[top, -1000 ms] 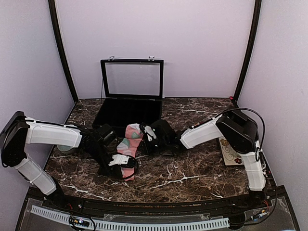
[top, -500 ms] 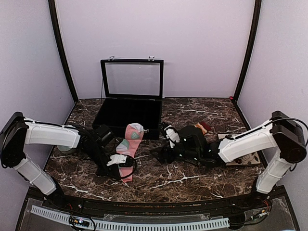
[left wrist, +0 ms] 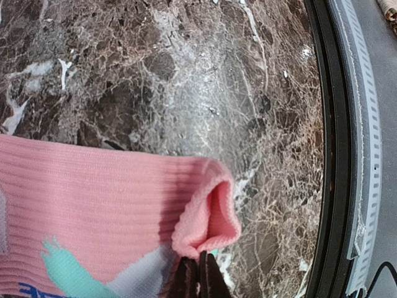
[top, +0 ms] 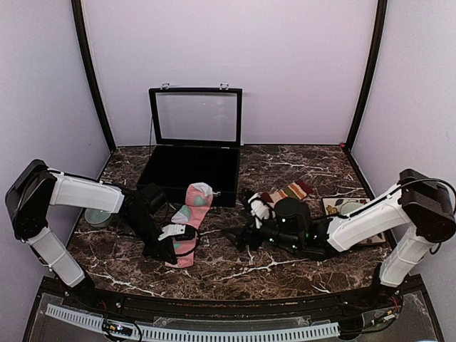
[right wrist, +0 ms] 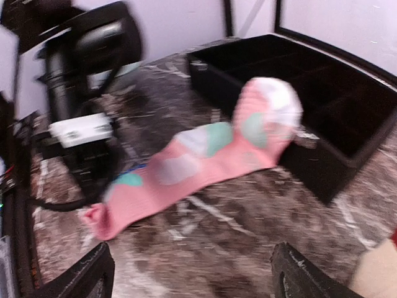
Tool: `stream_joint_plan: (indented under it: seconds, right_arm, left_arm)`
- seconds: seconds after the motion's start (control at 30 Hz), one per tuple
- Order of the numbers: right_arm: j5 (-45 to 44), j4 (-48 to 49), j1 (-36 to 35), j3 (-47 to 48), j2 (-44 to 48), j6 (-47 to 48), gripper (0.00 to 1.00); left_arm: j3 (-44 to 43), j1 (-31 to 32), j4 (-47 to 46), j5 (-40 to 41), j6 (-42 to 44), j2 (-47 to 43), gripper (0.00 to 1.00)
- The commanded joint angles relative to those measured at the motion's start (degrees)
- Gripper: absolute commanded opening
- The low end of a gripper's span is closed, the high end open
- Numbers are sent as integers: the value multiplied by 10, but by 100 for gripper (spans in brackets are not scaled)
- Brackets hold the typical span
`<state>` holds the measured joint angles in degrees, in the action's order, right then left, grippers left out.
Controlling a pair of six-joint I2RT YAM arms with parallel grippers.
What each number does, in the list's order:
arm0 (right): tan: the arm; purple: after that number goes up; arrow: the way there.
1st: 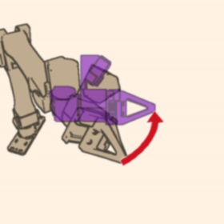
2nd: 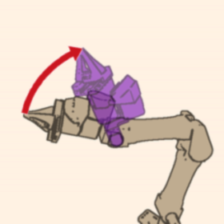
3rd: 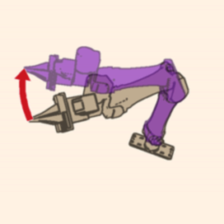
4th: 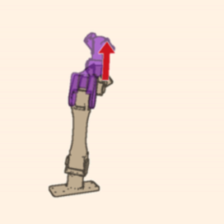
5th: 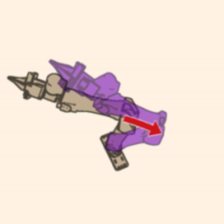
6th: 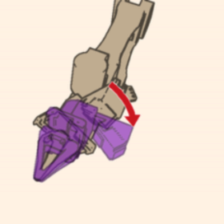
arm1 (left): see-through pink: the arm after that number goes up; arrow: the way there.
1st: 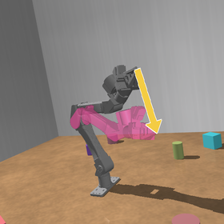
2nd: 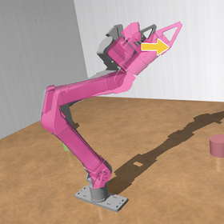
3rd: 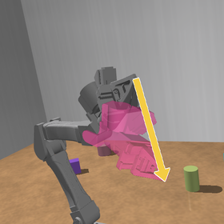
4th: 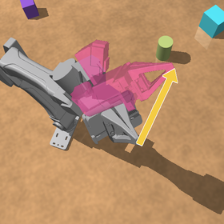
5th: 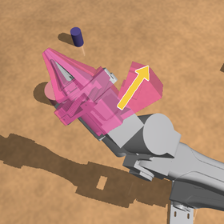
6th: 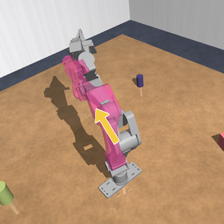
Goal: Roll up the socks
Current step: Roll the sock at the center of the board.
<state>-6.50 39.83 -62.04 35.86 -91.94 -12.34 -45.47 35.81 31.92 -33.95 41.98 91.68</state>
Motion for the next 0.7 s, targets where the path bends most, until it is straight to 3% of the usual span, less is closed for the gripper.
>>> stream_joint_plan:
  seconds: [0.0, 0.1, 0.3, 0.67]
  right_arm:
    - [64, 97, -71, -5, -59, 99, 83]
    - [87, 180, -95, -4, -106, 97, 74]
    - [91, 167, -129, 89, -194, 143, 68]
    - [127, 121, -125, 180, -281, 178, 55]
  left_arm:
    - [-15, -2, 28, -9, -6, 19, 0]
    - [-18, -2, 31, -13, -2, 25, 1]
    - [-21, -2, 34, -10, 1, 39, 1]
    - [-9, -10, 31, -18, 3, 25, 2]
